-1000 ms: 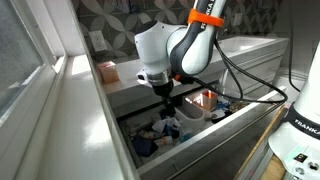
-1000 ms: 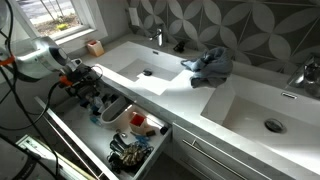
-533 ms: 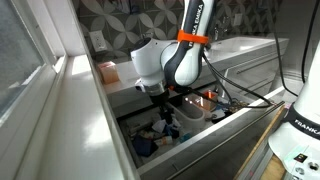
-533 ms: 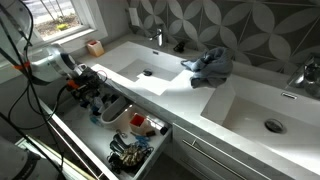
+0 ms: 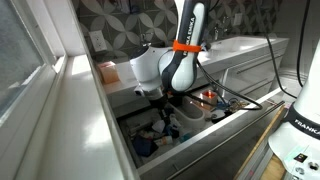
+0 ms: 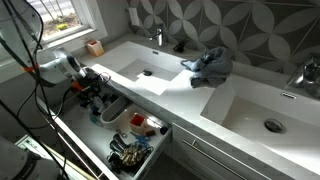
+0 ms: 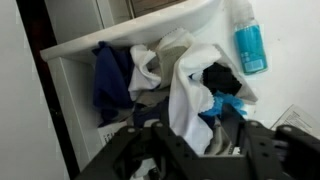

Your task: Pick up one white handkerchief from the open drawer and put it on the bathroom counter

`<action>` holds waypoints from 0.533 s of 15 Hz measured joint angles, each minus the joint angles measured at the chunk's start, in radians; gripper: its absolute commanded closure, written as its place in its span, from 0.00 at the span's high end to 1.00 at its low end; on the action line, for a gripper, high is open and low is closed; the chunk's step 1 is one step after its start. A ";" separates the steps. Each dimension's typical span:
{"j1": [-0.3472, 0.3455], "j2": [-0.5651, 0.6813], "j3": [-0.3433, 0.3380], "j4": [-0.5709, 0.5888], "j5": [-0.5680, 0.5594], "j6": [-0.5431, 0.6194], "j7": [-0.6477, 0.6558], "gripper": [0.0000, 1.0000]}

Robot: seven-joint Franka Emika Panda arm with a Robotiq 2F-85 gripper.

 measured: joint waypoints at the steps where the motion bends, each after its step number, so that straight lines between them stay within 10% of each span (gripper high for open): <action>1: 0.003 0.005 -0.003 0.004 -0.004 0.000 0.005 0.42; 4: 0.007 0.014 -0.006 0.012 -0.009 0.000 0.013 0.36; 8: 0.011 0.014 -0.009 0.014 -0.011 0.000 0.016 0.01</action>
